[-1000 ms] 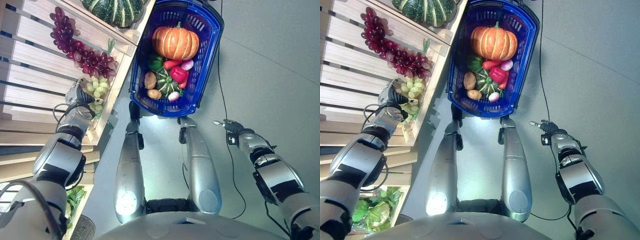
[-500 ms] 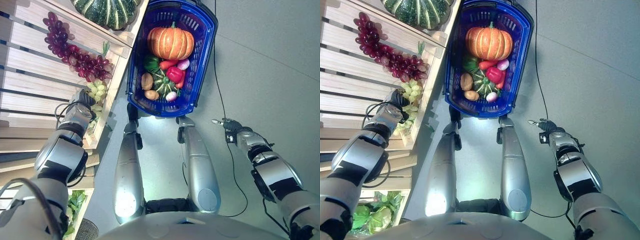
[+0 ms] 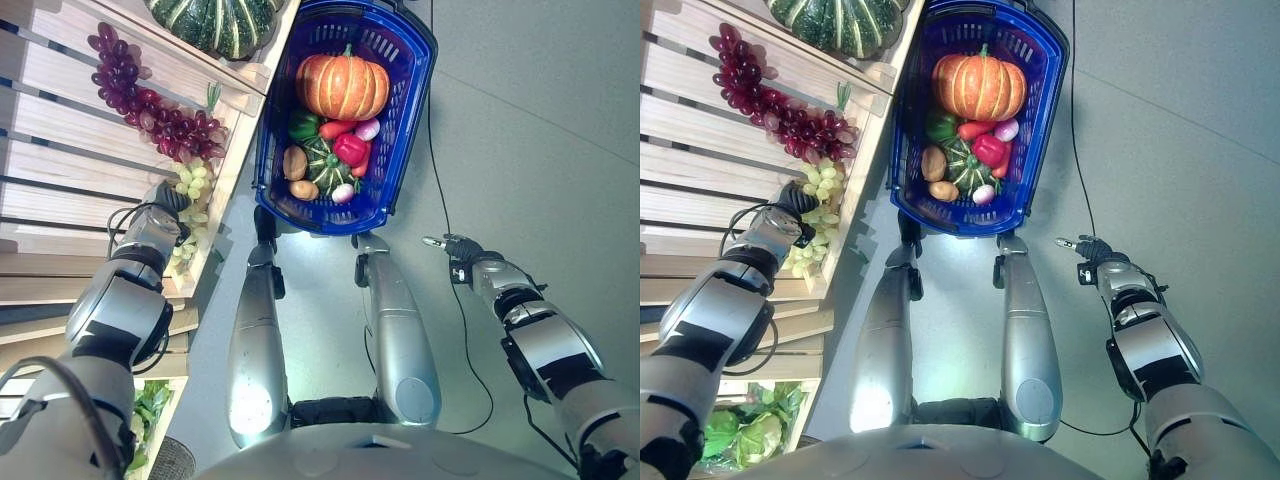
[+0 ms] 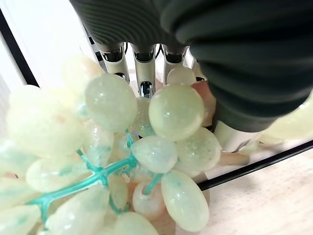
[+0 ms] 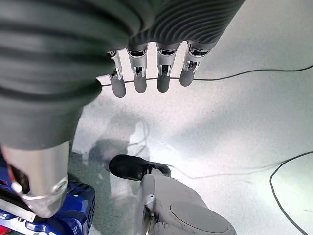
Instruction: Pick up fruits and vegetables into the basket
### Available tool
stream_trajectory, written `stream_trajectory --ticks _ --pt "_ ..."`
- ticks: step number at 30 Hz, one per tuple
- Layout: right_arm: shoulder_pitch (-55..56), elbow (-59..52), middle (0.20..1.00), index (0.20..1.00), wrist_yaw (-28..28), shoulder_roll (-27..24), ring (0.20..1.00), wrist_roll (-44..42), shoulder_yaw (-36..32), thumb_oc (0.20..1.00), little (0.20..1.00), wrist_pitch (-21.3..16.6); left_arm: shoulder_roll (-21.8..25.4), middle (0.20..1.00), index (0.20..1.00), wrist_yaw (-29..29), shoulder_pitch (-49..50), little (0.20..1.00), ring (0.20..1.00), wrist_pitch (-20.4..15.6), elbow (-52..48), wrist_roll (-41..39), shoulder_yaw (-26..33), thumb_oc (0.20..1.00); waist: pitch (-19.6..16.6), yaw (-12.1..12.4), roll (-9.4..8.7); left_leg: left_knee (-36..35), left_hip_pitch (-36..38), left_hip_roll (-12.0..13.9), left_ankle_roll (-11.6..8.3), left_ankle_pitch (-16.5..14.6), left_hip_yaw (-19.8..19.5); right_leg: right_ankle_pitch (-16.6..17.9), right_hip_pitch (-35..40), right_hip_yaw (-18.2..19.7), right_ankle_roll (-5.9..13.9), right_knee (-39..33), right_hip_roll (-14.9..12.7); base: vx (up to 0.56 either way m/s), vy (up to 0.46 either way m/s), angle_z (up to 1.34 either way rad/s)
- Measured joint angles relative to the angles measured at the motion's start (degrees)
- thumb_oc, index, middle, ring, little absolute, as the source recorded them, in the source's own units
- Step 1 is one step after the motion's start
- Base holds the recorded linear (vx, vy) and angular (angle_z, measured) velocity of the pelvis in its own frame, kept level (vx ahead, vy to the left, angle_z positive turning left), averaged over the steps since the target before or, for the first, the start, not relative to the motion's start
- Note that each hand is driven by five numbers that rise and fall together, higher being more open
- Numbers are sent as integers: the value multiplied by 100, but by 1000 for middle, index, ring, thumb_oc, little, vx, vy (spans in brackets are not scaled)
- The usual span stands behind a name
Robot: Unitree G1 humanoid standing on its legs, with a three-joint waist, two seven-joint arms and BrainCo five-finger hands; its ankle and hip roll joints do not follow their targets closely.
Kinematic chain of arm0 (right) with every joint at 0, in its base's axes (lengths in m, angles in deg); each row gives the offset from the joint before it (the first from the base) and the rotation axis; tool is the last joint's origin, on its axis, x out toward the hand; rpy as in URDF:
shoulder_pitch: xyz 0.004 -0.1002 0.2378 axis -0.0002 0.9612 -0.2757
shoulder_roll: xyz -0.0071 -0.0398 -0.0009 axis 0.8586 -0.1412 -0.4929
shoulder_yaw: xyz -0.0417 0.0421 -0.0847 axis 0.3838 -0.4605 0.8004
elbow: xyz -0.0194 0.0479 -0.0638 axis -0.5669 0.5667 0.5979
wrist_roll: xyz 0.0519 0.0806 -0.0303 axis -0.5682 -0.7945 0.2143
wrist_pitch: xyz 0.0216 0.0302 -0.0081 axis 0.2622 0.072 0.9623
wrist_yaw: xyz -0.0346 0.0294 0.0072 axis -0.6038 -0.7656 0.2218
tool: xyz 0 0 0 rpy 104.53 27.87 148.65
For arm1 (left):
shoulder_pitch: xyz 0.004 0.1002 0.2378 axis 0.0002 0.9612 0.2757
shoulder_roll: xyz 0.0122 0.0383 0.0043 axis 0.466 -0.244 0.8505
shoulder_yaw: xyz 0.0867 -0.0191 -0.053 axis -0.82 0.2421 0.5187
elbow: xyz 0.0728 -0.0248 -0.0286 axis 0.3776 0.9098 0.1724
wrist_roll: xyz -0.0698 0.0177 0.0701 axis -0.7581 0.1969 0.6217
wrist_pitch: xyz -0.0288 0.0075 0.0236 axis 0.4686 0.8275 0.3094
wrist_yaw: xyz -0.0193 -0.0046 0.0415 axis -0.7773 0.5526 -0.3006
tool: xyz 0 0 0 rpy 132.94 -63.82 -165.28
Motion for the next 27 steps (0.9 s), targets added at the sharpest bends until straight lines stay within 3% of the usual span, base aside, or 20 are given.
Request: stream_trajectory --ticks 2,6,9,13,20,27 --pt "-1 1 1000 1000 1 1 1000 -2 0 1000 1000 2 3 200 200 -120 16 200 200 -58 6 -506 168 200 0 -1 0 33 3 0 4 -11 0 6 20 2 4 2 0 0 0 0" --pt "11 13 1000 1000 18 5 1000 -7 -8 1000 1000 -9 20 200 200 -592 161 200 200 -513 79 -1922 601 200 0 2 0 54 62 -11 13 -21 -1 15 99 8 18 -6 -9 0 0 0" --pt "33 8 1000 1000 119 8 1000 -18 -106 1000 1000 -118 111 200 200 -1195 457 200 200 -994 -5 -3287 963 200 -1 41 -1 54 69 -18 16 -18 -1 16 105 11 21 -15 -14 -10 3 0" --pt "242 -35 1000 1000 249 46 1000 -181 -356 1000 1000 -372 5 200 200 -2010 1209 200 200 -1517 -834 -5170 1560 200 0 135 0 39 168 -32 17 -16 -45 17 226 -26 23 -24 -28 -14 -8 4" --pt "370 -430 1000 1000 347 103 1000 -514 -645 1000 1000 -866 -396 200 200 -2650 1764 200 200 -1944 -1814 -6445 1996 200 1 307 2 -129 353 -38 12 58 -67 17 398 -64 27 -123 -35 -17 -24 2" --pt "490 -1010 1000 1000 420 113 1000 -952 -762 1000 1000 -1260 -500 200 200 -2987 1922 200 200 -2472 -2417 -6610 2052 200 5 408 9 -259 491 -39 -3 119 -98 23 506 -103 13 -156 -35 -3 -6 1"
